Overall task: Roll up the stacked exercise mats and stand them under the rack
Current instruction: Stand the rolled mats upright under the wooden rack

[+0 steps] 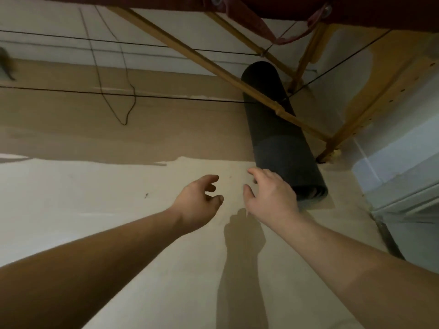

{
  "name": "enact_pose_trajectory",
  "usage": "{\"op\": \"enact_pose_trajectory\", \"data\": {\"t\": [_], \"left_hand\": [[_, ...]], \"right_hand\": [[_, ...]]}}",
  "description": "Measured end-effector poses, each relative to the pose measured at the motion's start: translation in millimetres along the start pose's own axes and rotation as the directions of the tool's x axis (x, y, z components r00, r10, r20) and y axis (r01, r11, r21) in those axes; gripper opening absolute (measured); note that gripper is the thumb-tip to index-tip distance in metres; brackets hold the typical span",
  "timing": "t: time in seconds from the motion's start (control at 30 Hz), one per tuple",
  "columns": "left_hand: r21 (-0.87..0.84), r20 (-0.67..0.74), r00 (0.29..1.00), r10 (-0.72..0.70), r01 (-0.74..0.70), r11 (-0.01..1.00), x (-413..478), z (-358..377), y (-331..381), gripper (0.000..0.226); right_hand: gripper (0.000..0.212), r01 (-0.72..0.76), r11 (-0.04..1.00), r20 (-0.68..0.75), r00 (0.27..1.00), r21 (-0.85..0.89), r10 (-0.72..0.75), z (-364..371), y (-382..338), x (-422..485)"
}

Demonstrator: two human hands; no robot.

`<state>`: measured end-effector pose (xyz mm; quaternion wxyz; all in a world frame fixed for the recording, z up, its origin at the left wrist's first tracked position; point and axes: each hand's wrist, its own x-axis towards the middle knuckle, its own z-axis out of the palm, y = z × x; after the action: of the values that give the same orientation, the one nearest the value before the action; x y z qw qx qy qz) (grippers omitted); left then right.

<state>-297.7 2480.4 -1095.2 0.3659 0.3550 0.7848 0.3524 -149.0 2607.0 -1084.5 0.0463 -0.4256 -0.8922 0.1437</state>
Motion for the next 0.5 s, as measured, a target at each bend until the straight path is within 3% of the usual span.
{"op": "enact_pose_trajectory", "data": {"t": [0.1,0.2,0.37,0.5], "left_hand": [[-0.001,-0.059,0.997,-0.049,0.049,0.999,-48,-59,-37,0.057],[-0.058,-0.14,0.975,-0.175,0.168,0.984,-113,-112,-92,0.057],[-0.216,-0.249,0.872,-0.422,0.375,0.902,-214,-172,-182,0.064],[-0.369,-0.375,0.757,-0.535,0.407,0.835,-282,-199,-228,0.063]], "right_hand": [[0.049,0.051,0.998,0.166,0.985,0.042,-0.057,26,-55,7],[0.059,0.101,0.99,0.367,0.921,0.1,-0.131,55,-126,2],[0.069,0.253,0.945,0.548,0.77,0.208,-0.327,100,-249,-35],[0.063,0.386,0.891,0.633,0.635,0.237,-0.444,125,-348,-68]]}}
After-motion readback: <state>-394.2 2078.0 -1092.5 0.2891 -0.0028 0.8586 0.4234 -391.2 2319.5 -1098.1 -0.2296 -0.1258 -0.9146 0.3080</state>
